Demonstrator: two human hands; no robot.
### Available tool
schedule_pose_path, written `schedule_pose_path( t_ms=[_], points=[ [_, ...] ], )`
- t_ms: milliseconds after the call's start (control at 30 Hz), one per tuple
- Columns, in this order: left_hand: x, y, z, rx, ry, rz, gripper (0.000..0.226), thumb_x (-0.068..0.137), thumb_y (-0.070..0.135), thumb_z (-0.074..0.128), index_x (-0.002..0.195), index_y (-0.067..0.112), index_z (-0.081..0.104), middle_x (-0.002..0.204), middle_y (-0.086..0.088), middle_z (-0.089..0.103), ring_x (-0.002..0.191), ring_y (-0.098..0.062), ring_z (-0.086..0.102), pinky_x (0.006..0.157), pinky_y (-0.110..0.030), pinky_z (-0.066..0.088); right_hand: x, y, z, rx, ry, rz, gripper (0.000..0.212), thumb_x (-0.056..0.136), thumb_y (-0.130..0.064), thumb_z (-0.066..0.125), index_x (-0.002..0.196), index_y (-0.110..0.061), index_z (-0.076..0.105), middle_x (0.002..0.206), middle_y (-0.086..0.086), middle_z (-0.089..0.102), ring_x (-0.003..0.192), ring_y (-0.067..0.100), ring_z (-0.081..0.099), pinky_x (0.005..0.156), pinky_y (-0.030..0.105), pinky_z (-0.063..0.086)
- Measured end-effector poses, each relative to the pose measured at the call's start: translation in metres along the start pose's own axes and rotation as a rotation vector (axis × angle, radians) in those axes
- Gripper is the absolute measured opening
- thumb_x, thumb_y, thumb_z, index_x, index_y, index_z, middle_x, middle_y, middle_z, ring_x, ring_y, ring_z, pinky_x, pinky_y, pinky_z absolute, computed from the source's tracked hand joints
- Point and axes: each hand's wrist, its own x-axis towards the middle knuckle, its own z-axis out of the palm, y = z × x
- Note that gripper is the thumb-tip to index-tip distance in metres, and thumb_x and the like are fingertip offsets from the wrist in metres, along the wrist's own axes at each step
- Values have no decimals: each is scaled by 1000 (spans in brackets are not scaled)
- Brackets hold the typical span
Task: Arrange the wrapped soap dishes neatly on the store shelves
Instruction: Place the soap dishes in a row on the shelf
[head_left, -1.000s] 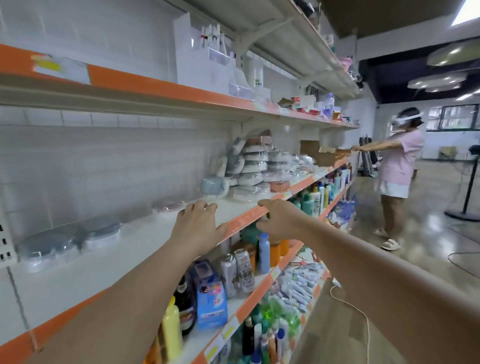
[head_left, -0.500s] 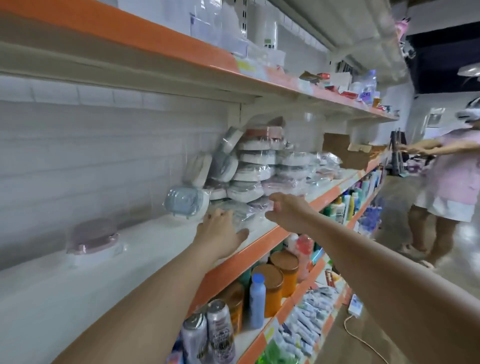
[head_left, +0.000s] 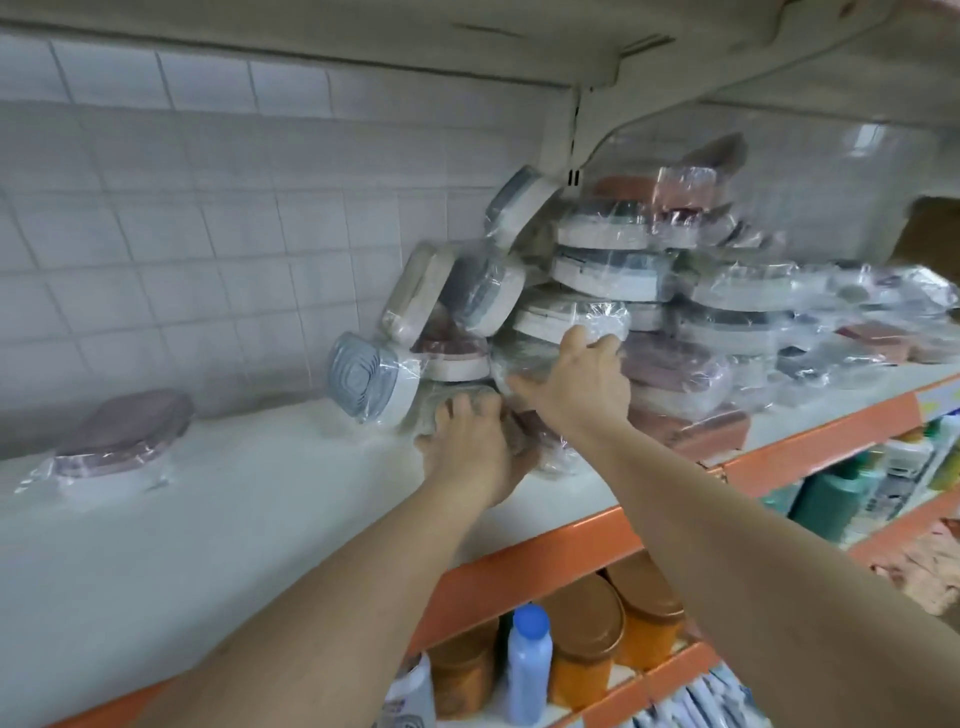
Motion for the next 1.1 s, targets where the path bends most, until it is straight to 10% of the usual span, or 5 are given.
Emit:
schedule_pose_path(
  t_ms=[233,500,900,1100],
  points=[
    [-2,-5,-5,61,-44,-161,70,80,61,53,140,35,27,146,-5,17,131,-37,22,103,-47,33,10,-2,7,97,-25,-16,75,79,-51,65,128,-7,30,129,18,27,114,34,44,87,34,43],
    [-28,-14,-36,45,-35,-108,69,76,57,58,138,37,37,143,0,33,126,-30,38,98,-36,36,-10,3,-32,3,-163,-50,61,81,-55,52,125,-13,50,106,7,61,108,28,55,85,32,42],
    [-111,-69,-102,-36,107,-11,66,73,45,66,133,31,43,140,5,37,121,-23,43,94,-32,37,-116,-43,-57,149,-184,-134,67,74,-49,59,135,-26,45,115,3,62,100,24,58,73,29,45],
    [-151,-117,-126,-18,167,-67,63,71,43,67,127,26,45,136,4,39,121,-22,43,92,-31,38,-164,-86,-37,113,-139,-229,71,78,-54,59,140,-25,39,132,9,49,122,30,44,98,35,40]
  ],
)
